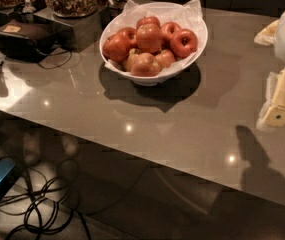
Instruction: Pick apple from white bowl
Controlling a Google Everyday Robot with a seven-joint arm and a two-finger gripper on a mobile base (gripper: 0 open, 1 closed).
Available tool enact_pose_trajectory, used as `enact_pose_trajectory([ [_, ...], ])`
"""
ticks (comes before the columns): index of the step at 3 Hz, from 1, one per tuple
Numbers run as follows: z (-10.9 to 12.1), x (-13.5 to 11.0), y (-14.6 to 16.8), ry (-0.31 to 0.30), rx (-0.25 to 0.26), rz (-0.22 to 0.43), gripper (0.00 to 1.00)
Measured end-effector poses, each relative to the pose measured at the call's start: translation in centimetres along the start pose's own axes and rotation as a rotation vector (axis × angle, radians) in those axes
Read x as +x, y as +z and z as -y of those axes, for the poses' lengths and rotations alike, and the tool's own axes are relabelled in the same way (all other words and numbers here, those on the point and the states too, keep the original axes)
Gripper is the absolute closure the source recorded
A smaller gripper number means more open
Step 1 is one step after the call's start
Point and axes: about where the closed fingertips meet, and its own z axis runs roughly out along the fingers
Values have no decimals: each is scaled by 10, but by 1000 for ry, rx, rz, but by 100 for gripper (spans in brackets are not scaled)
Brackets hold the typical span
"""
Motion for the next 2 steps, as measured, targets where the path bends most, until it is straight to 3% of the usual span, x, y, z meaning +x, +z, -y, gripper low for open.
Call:
enact_pose_trajectory([
  [1, 4, -8, -4, -2, 15, -2, 0],
  [2, 54, -50, -10, 28, 6, -62, 0],
])
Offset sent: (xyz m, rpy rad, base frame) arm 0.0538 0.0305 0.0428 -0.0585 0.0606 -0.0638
